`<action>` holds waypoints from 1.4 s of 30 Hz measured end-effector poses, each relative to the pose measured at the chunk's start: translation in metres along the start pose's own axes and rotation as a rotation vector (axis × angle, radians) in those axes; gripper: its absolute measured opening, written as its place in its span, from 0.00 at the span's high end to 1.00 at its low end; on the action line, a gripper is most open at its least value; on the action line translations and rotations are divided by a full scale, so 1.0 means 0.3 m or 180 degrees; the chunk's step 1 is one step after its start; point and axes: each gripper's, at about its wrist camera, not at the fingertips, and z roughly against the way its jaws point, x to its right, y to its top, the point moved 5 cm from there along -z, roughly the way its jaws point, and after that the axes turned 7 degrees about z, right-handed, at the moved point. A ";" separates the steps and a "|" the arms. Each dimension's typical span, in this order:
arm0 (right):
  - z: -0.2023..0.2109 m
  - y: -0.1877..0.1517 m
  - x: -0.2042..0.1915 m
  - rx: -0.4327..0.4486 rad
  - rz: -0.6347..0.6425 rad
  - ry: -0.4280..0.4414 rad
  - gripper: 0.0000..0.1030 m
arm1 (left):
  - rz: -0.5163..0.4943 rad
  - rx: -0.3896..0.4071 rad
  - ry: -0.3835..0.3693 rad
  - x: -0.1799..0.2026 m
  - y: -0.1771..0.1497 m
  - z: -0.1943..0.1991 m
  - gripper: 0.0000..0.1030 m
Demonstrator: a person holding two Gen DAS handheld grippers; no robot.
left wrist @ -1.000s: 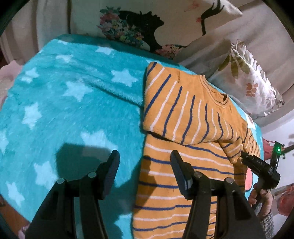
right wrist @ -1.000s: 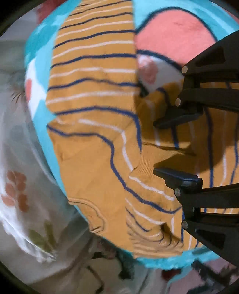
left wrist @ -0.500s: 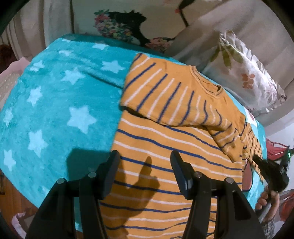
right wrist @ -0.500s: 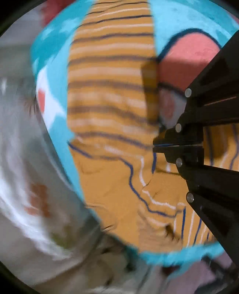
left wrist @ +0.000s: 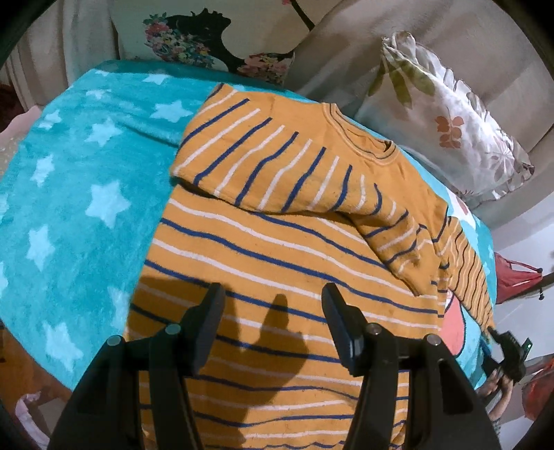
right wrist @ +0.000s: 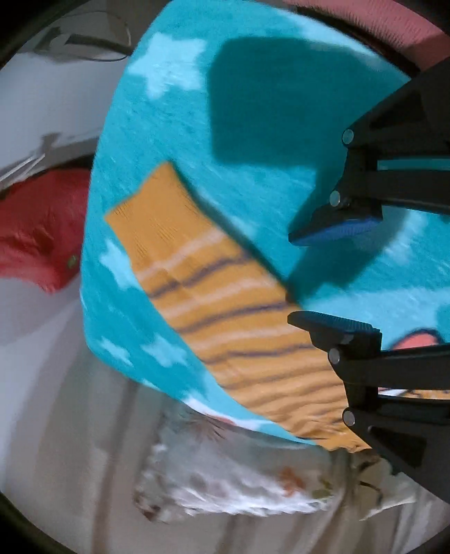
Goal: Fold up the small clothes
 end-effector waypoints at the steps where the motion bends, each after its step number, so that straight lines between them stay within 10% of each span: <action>1: -0.001 0.024 0.010 0.0032 -0.0049 0.0006 0.59 | 0.0007 0.0008 0.0027 -0.008 -0.002 0.006 0.45; 4: -0.020 0.093 0.023 0.0136 -0.0236 0.0051 0.62 | 0.0051 0.0033 0.0112 -0.051 -0.008 0.027 0.45; 6: -0.036 0.126 0.015 0.0087 -0.0257 0.0082 0.94 | 0.0089 0.0049 0.0149 -0.089 -0.009 0.038 0.45; 13: 0.106 0.076 -0.421 0.0281 0.0883 0.0047 0.94 | 0.0304 0.0108 0.0150 -0.274 0.031 0.043 0.45; 25: -0.115 -0.810 -1.471 -0.0605 0.2780 0.1039 0.94 | 0.0267 0.0089 0.0013 -0.551 0.189 0.047 0.45; 33: -0.456 -1.275 -1.581 -0.1304 0.3296 0.0697 0.93 | 0.0173 0.0033 -0.0003 -0.676 0.239 0.040 0.45; 37: -0.469 -1.405 -1.626 -0.0972 0.4197 0.0217 0.80 | 0.0230 0.0021 -0.0060 -0.732 0.262 0.024 0.45; 42: -0.420 -1.517 -1.666 -0.1008 0.4680 0.0302 0.58 | 0.0386 0.0011 -0.0073 -0.804 0.294 0.008 0.45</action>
